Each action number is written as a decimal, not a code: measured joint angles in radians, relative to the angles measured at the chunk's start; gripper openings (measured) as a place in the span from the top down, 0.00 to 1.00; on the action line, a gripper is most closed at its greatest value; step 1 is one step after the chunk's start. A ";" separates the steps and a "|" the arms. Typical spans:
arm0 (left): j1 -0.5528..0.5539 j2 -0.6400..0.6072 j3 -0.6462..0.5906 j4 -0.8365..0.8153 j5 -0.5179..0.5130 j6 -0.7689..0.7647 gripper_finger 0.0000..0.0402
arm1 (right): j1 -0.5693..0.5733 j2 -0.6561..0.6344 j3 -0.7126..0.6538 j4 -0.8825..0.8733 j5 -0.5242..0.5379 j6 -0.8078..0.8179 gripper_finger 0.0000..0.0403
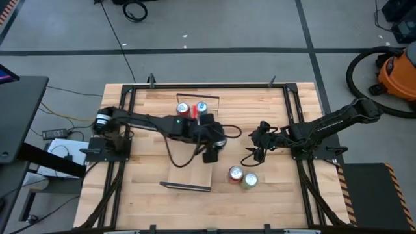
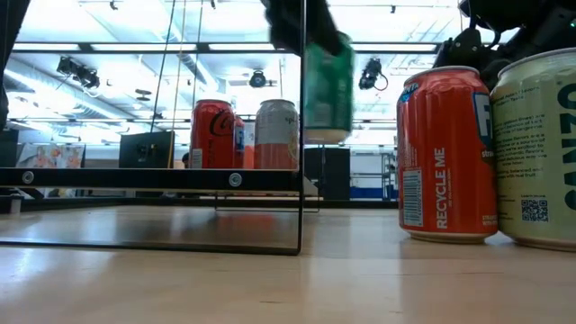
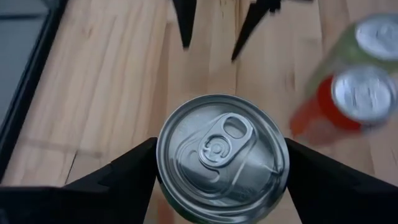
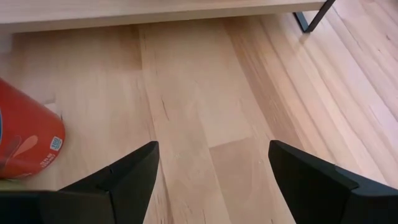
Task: Place canned beverage on shelf
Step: Put the green soda can on the shelf, then put the red soda can can on the shelf
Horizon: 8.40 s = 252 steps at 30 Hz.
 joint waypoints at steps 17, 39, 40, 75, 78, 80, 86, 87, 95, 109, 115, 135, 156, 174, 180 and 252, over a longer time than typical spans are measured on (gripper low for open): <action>-0.120 -0.057 -0.002 -0.419 -0.004 -0.139 0.24 | 0.027 0.000 0.000 0.009 -0.002 0.005 0.22; -0.137 -0.324 -0.329 -0.264 -0.148 -0.193 0.24 | 0.029 0.000 0.000 0.026 -0.001 0.002 0.22; -0.133 -0.357 -0.366 -0.233 -0.148 -0.196 0.24 | 0.029 0.000 0.000 0.029 -0.001 0.002 0.22; -0.034 -0.653 -0.840 0.195 -0.061 -0.222 0.10 | 0.029 0.000 0.000 0.038 0.000 0.000 0.22; -0.041 -0.652 -0.833 0.189 -0.061 -0.219 0.08 | 0.029 0.000 0.000 0.038 0.000 0.000 0.22; -0.050 -0.652 -0.820 0.188 -0.062 -0.206 0.07 | 0.029 0.000 0.000 0.038 0.000 0.000 0.22; -0.054 -0.652 -0.758 0.105 -0.062 -0.208 0.07 | 0.029 0.000 0.000 0.038 0.000 0.000 0.22; -0.054 -0.652 -0.746 0.093 -0.062 -0.208 0.07 | 0.029 0.000 0.000 0.038 0.000 0.000 0.22; -0.068 -0.652 -0.678 0.141 -0.104 -0.135 0.07 | 0.029 0.000 0.000 0.047 0.000 0.000 0.22; -0.142 -0.513 -0.677 0.419 -0.102 -0.097 0.07 | 0.080 -0.012 0.076 0.049 -0.105 -0.053 0.22; -0.138 -0.450 -0.622 0.446 -0.084 -0.099 0.07 | 0.176 -0.010 0.158 -0.079 -0.037 -0.033 0.22; -0.123 -0.003 -0.178 0.395 0.036 0.006 0.05 | 0.388 0.001 0.237 -0.342 0.143 0.214 0.22; -0.140 0.396 0.382 -0.012 0.168 -0.004 0.04 | 0.413 0.000 0.237 -0.531 0.131 0.422 0.22; -0.142 0.457 0.374 0.014 0.156 0.143 0.04 | 0.413 0.000 0.236 -0.511 0.140 0.412 0.22; -0.141 0.480 0.375 0.037 0.165 0.167 0.08 | 0.413 0.001 0.236 -0.501 0.140 0.402 0.22; -0.104 0.078 0.113 -0.272 -0.166 0.046 0.24 | 0.467 0.001 0.235 -0.433 0.214 0.300 0.22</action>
